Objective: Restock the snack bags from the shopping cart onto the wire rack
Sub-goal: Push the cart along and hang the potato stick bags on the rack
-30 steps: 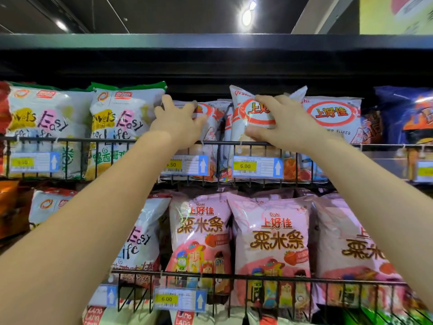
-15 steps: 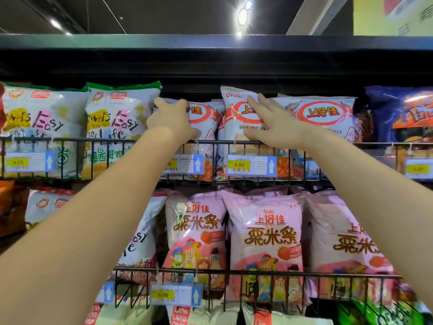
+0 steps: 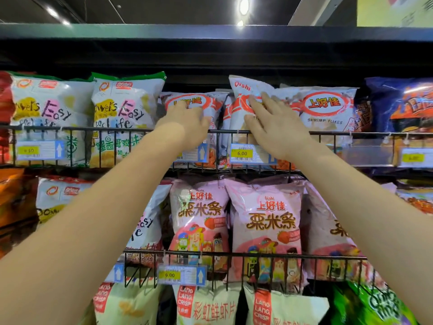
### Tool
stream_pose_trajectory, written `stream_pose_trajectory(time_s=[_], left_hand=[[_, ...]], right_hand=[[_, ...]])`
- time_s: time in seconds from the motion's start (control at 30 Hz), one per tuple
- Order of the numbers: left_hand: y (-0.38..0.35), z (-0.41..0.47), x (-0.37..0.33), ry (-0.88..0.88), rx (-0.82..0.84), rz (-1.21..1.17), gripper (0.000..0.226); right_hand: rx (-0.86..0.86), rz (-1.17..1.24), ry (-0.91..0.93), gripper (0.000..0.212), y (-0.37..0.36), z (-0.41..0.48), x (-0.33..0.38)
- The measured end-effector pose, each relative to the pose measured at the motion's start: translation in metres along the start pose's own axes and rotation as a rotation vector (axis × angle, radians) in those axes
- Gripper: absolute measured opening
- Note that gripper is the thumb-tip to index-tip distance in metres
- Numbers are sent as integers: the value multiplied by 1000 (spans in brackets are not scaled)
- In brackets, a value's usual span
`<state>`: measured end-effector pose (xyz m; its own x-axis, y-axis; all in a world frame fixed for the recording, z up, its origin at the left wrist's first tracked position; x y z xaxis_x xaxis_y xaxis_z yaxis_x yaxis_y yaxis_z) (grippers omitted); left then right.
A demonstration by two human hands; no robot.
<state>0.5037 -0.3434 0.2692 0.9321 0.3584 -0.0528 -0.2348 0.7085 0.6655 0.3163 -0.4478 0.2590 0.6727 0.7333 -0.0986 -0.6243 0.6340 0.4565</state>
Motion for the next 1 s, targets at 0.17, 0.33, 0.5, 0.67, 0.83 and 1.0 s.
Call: stream_pose_trajectory(time_s=[0.17, 0.33, 0.5, 0.67, 0.83, 1.0], left_hand=[[-7, -12, 5, -36, -2, -90, 64], [-2, -23, -10, -68, -151, -116, 54], [1, -28, -49, -199, -276, -176, 56], [-1, -40, -114, -389, -411, -310, 53], [-14, -53, -200, -469, -365, -356, 60], [-30, -67, -307, -464, -333, -373, 62]], right_hand=[[15, -2, -8, 58, 0, 1, -3], [-117, 73, -17, 60, 10, -26, -3], [-187, 89, -48, 63, 26, -46, -24], [-178, 64, -147, 62, 60, -83, -82], [-205, 40, -233, 58, 101, -130, -161], [-214, 53, -276, 59, 134, -172, -257]])
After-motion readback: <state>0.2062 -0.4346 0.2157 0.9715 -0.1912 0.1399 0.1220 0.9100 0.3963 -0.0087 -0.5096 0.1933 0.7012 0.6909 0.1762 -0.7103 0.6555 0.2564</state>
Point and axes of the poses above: each hand's wrist, its own z-axis towards the middle knuckle, its own y-axis out of the back of the hand, x = y × z, the point moved 4 cm from there along z, towards the middle knuckle, and after that the axes turned 4 degrees about -x, right-handed, at the moved point
